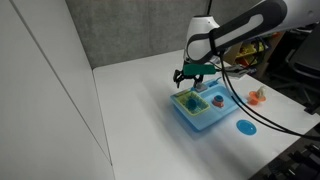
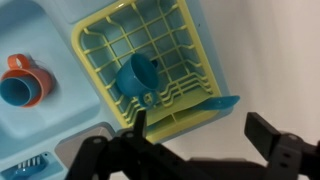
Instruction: Put the blue knife from the dishrack in the blue cup
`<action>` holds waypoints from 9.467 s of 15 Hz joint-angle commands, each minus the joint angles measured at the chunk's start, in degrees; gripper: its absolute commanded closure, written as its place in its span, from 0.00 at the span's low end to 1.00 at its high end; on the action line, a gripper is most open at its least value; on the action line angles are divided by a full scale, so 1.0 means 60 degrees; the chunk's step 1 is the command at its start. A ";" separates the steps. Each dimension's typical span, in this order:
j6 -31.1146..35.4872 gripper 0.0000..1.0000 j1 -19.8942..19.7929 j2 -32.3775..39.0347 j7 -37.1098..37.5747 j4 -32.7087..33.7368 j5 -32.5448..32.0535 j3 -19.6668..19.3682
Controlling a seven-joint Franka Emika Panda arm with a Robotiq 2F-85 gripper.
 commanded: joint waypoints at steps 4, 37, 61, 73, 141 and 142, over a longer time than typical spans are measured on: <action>0.1348 0.00 0.0111 0.0104 0.0079 -0.0373 0.0114 -0.0130; 0.2718 0.43 0.1325 0.1321 0.0004 0.0099 -0.0658 -0.0890; 0.2684 0.14 0.1309 0.1243 0.0057 0.0102 -0.0640 -0.1038; 0.2748 0.75 0.1330 0.1267 0.0107 0.0167 -0.0694 -0.1156; 0.4421 0.97 -0.0498 -0.2204 -0.0829 -0.5387 -0.0553 -0.2004; 0.4451 0.97 -0.0494 -0.2170 -0.0840 -0.5385 -0.0537 -0.2001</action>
